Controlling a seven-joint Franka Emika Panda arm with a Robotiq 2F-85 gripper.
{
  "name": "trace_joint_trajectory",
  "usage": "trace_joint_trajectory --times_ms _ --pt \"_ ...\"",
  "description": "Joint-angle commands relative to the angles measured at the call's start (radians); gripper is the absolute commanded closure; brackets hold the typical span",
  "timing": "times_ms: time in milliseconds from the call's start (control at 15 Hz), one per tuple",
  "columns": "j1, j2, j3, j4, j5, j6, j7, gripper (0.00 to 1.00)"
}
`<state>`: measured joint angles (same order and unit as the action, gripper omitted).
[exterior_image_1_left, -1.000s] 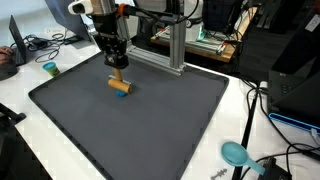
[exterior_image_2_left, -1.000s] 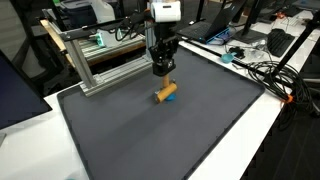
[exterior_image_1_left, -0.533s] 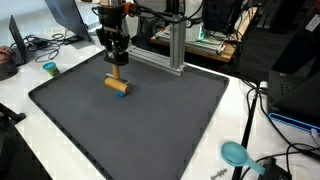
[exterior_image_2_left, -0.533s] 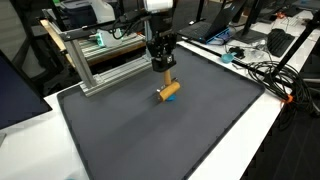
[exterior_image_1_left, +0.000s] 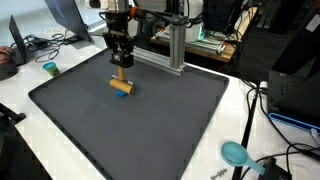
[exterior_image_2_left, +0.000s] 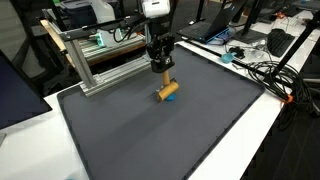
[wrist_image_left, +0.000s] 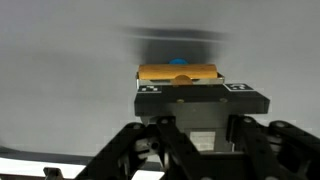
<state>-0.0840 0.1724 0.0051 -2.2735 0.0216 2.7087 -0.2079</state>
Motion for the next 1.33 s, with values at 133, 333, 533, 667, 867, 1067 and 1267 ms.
trace_joint_trajectory --times_ms 133,333,533,667,867,1067,1267 --pt "-0.013 0.048 0.025 0.022 0.120 0.001 -0.046 0.78" --pt "-0.020 0.070 0.028 0.042 0.162 -0.006 -0.061 0.78" --pt "-0.020 0.091 0.027 0.058 0.174 0.001 -0.053 0.78" --pt "-0.019 0.101 0.026 0.067 0.171 -0.003 -0.049 0.78" --pt "-0.017 0.116 0.023 0.081 0.157 -0.009 -0.039 0.78" --pt "-0.016 0.130 0.025 0.096 0.151 -0.012 -0.035 0.78" --pt "-0.018 0.143 0.029 0.112 0.150 -0.012 -0.035 0.78"
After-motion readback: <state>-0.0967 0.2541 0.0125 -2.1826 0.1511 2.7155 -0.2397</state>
